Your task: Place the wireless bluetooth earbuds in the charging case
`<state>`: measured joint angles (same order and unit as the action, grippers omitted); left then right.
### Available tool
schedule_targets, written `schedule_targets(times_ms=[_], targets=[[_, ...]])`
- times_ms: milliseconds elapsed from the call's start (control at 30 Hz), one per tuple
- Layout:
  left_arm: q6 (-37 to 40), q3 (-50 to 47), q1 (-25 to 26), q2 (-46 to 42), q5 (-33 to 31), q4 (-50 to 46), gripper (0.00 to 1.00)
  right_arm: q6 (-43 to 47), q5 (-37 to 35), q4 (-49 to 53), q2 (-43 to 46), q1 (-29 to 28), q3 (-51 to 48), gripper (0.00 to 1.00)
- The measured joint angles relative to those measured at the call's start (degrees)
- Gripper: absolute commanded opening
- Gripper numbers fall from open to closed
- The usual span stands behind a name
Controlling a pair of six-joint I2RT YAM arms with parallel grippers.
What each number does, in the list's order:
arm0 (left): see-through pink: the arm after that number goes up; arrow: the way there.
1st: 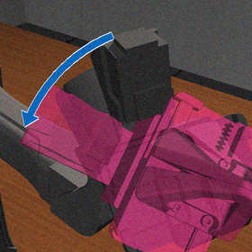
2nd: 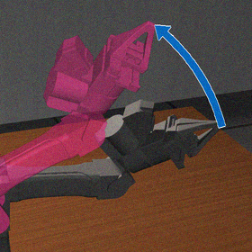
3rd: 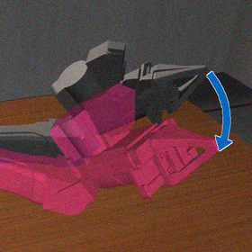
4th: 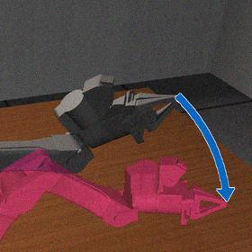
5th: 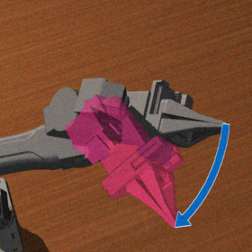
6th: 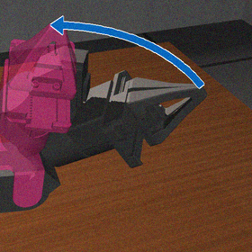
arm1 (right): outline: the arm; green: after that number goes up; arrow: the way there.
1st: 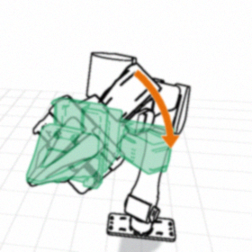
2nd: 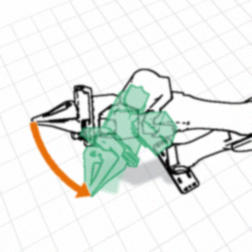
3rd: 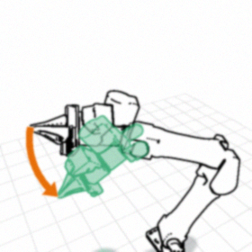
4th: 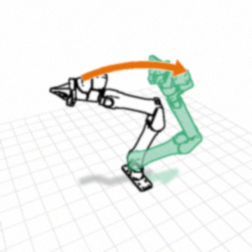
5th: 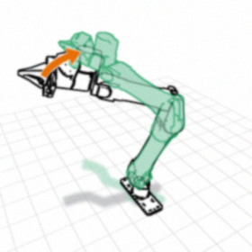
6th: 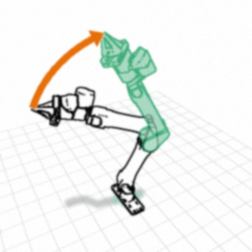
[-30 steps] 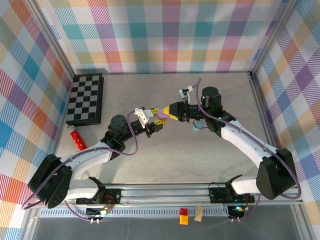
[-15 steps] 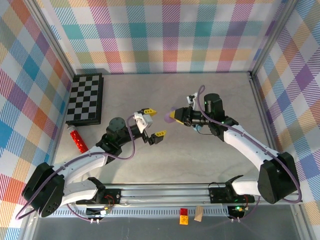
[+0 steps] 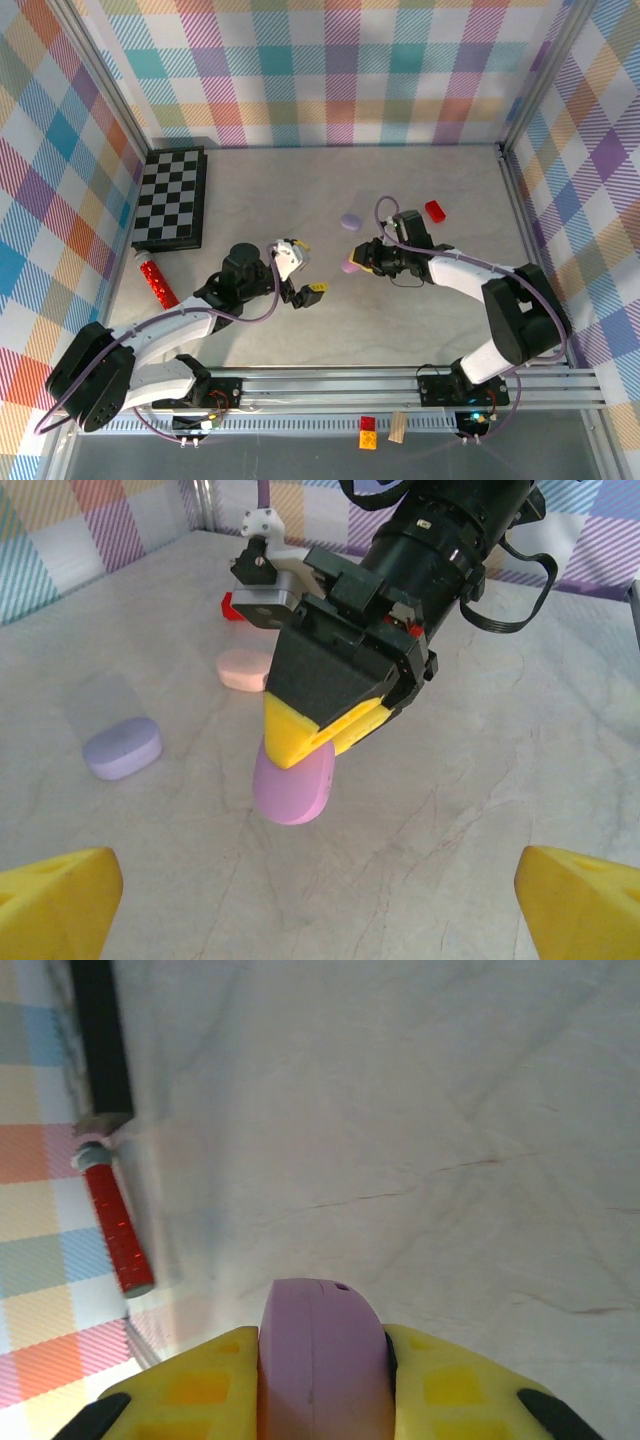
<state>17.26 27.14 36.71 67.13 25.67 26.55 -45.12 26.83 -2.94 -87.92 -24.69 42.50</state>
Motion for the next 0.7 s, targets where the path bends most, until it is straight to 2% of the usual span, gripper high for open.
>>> schedule_targets(times_ms=[233,367,533,700], targets=[[-0.1,0.0,0.0,1.1,0.4,0.7,1.0,2.4,-3.6,0.7,-3.3,0.0,-0.4,0.22],[-0.1,0.0,0.1,1.1,0.9,0.8,1.0,3.7,-5.8,1.1,-4.1,0.0,-0.5,0.29],[0.3,0.0,0.1,0.9,0.8,0.2,1.0,5.6,-8.6,2.3,-4.0,0.0,-0.5,0.53],[1.7,0.0,-0.3,-1.8,0.0,-3.1,1.0,8.1,-13.0,5.8,0.1,0.0,-0.5,0.68]])
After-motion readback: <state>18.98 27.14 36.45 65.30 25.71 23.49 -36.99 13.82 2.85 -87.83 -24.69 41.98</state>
